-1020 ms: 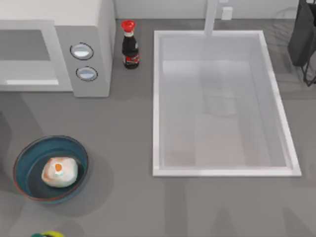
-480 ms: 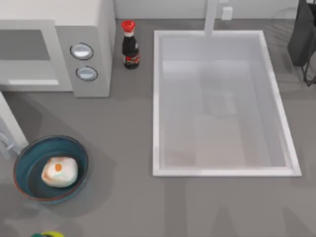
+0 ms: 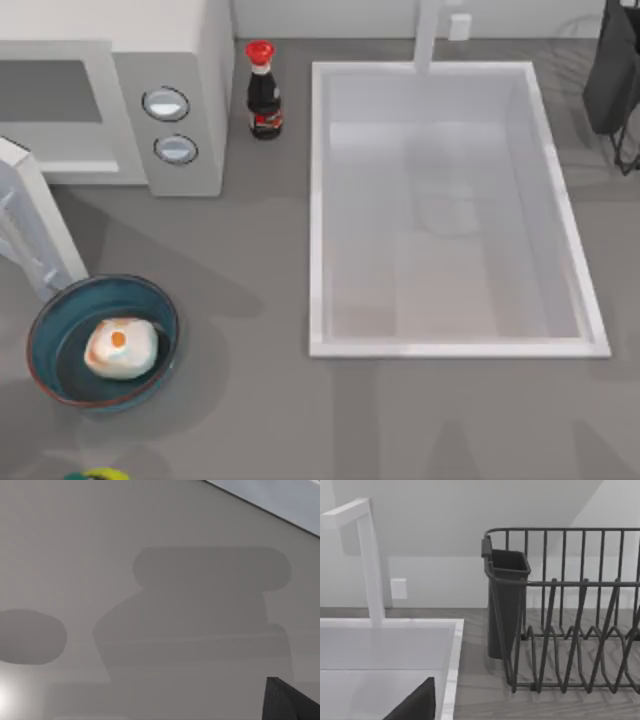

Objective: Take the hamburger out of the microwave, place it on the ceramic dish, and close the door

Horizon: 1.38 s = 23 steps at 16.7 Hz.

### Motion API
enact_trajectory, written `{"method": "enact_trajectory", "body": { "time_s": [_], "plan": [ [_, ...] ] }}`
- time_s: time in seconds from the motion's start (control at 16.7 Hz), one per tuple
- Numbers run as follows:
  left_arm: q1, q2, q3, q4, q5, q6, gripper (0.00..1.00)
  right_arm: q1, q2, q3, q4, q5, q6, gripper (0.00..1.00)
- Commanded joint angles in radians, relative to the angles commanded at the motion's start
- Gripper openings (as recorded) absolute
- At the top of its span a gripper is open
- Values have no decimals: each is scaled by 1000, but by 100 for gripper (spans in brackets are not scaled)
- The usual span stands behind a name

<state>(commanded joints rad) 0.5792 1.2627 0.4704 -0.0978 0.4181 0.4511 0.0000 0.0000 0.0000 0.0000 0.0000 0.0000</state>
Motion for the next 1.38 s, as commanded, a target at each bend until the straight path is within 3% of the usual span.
{"method": "enact_trajectory", "body": {
  "time_s": [0.18,0.54,0.72,1.14,1.38],
  "plan": [
    [-68,-28,-18,3,-52,-59,0,0,0,0,0,0,0,100],
    [-390,-144,-91,16,-250,-285,0,0,0,0,0,0,0,100],
    [-492,-195,-121,22,-329,-374,0,0,0,0,0,0,0,100],
    [-505,-184,-111,30,-341,-389,0,0,0,0,0,0,0,100],
    [-517,-24,-14,93,-347,-395,0,0,0,0,0,0,0,100]
  ]
}}
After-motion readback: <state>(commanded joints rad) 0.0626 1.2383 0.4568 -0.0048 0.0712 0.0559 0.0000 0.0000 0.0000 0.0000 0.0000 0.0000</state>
